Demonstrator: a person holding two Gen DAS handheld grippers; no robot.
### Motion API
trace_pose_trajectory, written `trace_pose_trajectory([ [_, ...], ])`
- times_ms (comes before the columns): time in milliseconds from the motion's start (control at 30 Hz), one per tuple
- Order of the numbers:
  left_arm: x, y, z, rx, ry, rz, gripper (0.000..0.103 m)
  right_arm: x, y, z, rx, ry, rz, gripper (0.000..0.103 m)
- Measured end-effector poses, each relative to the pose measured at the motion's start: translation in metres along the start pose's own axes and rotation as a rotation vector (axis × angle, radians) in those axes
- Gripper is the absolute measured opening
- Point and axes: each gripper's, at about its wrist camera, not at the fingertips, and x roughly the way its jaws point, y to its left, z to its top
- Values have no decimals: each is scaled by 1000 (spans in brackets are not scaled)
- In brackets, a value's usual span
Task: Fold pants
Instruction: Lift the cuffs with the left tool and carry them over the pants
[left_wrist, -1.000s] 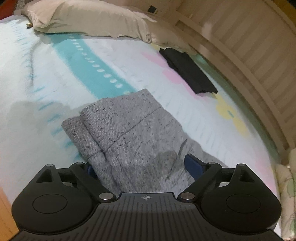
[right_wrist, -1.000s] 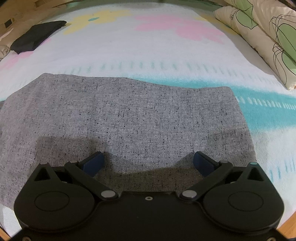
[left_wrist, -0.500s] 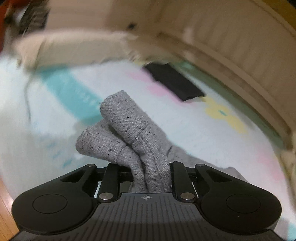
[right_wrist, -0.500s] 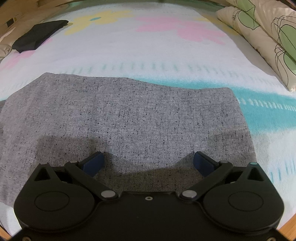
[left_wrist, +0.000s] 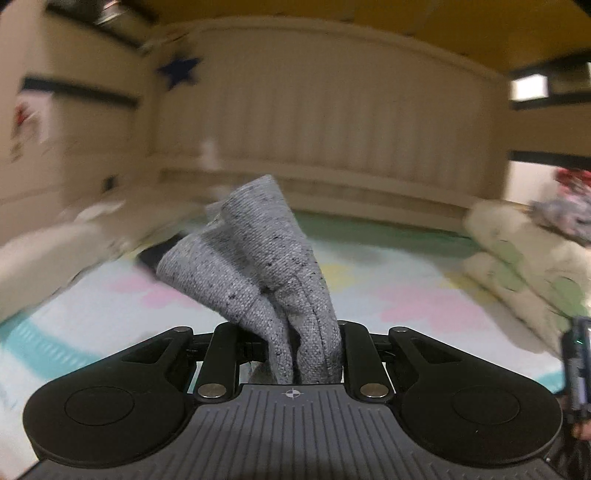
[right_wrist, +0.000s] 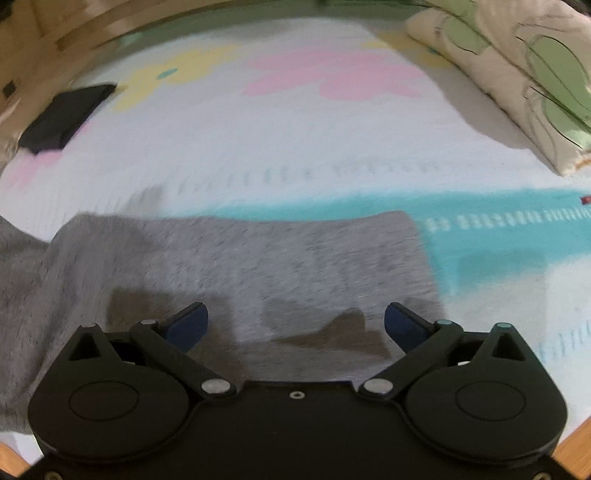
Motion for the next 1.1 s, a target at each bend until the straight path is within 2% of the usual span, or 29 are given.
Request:
trace_pose_trajectory([
  [100,6,-23,5,-39,-21,-83,17,-6,-22,6,61,-11,-2,101],
  [233,20,-10,11,-101,27,-92,17,-11,-36,8,114,-8,36,100],
  [300,18,6,10,-126,40,-52,17,-13,-33,7,97,-22,51,100],
  [433,20,54,4,-171,37,91,18,-13,-8,3,-13,-51,51,100],
  [533,23,95,-9,-248,71,202,18,-10,15,-2,-89,-64,94,85],
  [600,34,126,-27,-325,145,272,18,-9,31,-5,-135,-66,140,74],
  [667,45,153,-51,-406,230,314,18,-7,47,-9,-177,-72,183,66],
  [767,66,186,-92,-532,405,393,18,-5,69,-14,-242,-82,241,57],
  [800,71,195,-105,-592,441,406,18,-4,75,-15,-257,-83,254,57],
  [867,69,206,-117,-671,437,398,20,-2,89,-15,-279,-86,280,57],
  [1000,72,208,-113,-641,435,402,21,8,120,-11,-330,-87,318,57],
  [1100,74,210,-120,-684,424,399,22,24,146,-6,-352,-76,325,57],
])
